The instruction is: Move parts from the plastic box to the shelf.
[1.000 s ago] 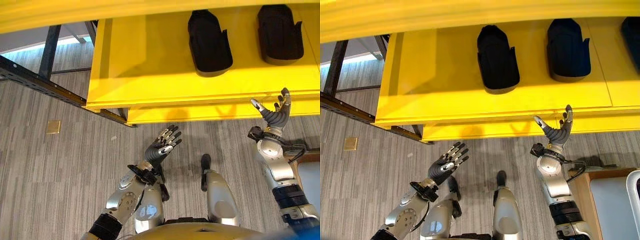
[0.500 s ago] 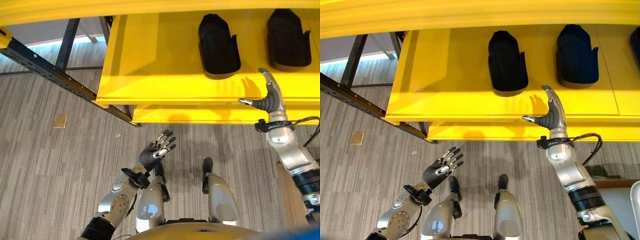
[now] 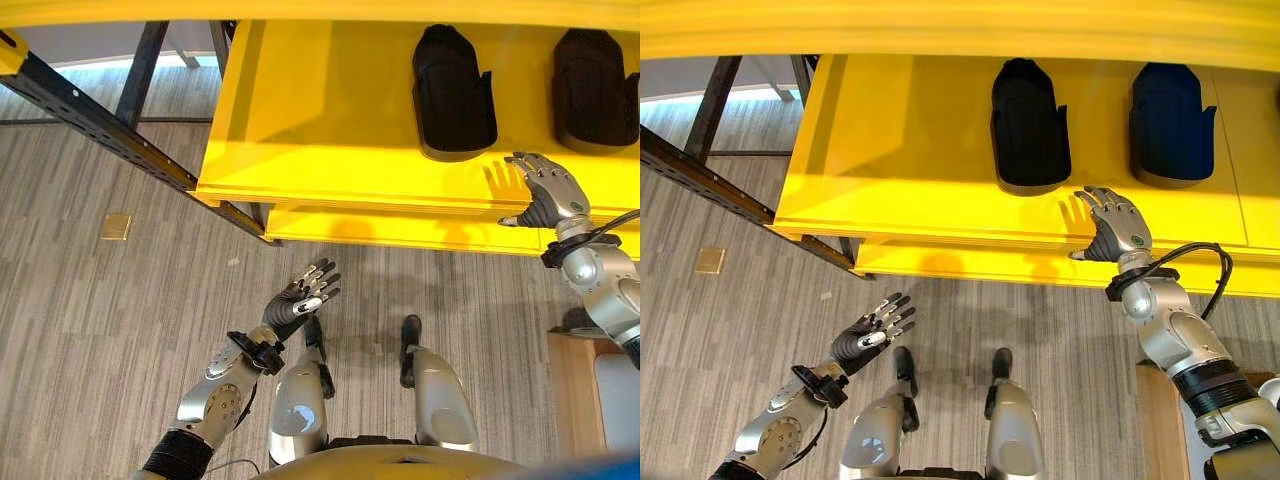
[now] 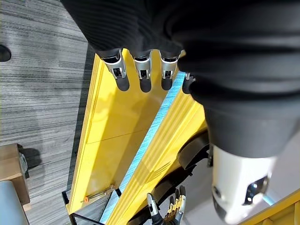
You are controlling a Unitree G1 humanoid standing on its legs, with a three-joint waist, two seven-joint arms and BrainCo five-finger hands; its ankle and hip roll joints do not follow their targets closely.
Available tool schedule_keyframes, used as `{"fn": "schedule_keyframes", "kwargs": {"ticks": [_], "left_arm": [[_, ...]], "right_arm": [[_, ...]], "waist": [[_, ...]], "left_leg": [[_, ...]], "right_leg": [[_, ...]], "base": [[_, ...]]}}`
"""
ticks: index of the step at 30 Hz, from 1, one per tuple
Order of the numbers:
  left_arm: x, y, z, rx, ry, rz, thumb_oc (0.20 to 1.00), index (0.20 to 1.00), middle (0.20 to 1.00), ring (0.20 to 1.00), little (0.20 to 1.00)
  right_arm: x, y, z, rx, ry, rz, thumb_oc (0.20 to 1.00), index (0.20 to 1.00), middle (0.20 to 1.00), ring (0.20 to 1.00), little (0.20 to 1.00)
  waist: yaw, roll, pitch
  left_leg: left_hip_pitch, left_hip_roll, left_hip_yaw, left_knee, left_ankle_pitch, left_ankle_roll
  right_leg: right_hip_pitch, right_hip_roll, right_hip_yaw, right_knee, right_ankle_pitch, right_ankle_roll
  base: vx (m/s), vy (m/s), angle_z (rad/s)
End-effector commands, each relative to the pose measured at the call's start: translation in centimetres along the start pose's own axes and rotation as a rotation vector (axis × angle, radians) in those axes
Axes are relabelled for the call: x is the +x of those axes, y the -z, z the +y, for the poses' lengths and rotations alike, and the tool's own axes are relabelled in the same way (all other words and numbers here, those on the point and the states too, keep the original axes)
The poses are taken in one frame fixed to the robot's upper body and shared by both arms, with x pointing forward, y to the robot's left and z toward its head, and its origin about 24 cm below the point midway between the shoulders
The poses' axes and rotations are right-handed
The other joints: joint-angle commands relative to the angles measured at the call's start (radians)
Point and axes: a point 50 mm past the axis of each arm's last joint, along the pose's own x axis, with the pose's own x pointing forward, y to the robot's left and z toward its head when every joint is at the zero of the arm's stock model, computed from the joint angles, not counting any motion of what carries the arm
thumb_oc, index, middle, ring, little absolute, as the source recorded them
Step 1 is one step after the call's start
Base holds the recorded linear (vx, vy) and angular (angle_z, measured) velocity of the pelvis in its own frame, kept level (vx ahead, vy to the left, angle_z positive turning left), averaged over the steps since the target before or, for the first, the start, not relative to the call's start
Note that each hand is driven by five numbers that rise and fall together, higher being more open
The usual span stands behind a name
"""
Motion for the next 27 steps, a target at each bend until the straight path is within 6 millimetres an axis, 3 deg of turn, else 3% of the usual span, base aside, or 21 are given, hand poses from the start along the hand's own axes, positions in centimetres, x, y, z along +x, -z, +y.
{"fn": "schedule_keyframes", "kwargs": {"ticks": [1, 10, 15, 25, 27], "left_arm": [[-0.5, -1.2, -0.6, 0.065, 0.068, -0.026, 1.000, 1.000, 1.000, 1.000, 1.000], [-0.6, -1.7, -0.5, 0.085, 0.067, -0.017, 1.000, 1.000, 1.000, 1.000, 1.000], [-0.6, -1.6, -0.5, 0.097, 0.072, -0.004, 1.000, 1.000, 1.000, 1.000, 1.000], [0.0, -1.4, -1.0, 0.110, 0.087, 0.014, 1.000, 1.000, 1.000, 1.000, 1.000], [0.2, -1.5, -1.0, 0.109, 0.086, 0.016, 1.000, 1.000, 1.000, 1.000, 1.000]], "right_arm": [[1.2, -0.5, -2.9, -0.058, 0.079, -0.059, 1.000, 1.000, 1.000, 1.000, 1.000], [0.9, -1.5, -1.0, -0.035, -0.058, -0.122, 1.000, 1.000, 1.000, 1.000, 1.000], [1.9, -3.5, -0.8, 0.032, -0.171, -0.181, 1.000, 1.000, 1.000, 1.000, 1.000], [3.3, -5.2, -0.4, 0.057, -0.150, -0.203, 1.000, 1.000, 1.000, 1.000, 1.000], [4.1, -6.2, -1.4, 0.047, -0.105, -0.227, 1.000, 1.000, 1.000, 1.000, 1.000]], "waist": [[0.016, -0.031, -0.003], [0.029, -0.039, 0.006], [0.046, -0.039, 0.009], [0.065, -0.034, 0.010], [0.071, -0.024, 0.015]], "left_leg": [[0.006, 0.027, -0.093, 0.046, -0.063, -0.026], [0.004, 0.023, -0.098, 0.054, -0.068, -0.023], [0.005, 0.021, -0.107, 0.046, -0.060, -0.026], [-0.001, 0.021, -0.116, 0.052, -0.057, -0.025], [-0.006, 0.018, -0.122, 0.051, -0.054, -0.026]], "right_leg": [[0.077, -0.010, 0.005, -0.030, -0.024, 0.031], [0.086, -0.008, 0.000, -0.030, -0.030, 0.030], [0.091, -0.002, -0.003, -0.030, -0.032, 0.025], [0.092, 0.001, -0.011, -0.028, -0.031, 0.020], [0.088, 0.000, -0.013, -0.026, -0.030, 0.020]], "base": [[0.00, 0.000, 0.00], [0.00, -0.010, 0.00], [0.00, -0.025, 0.09], [0.00, -0.007, 0.01], [0.00, 0.000, 0.00]]}}
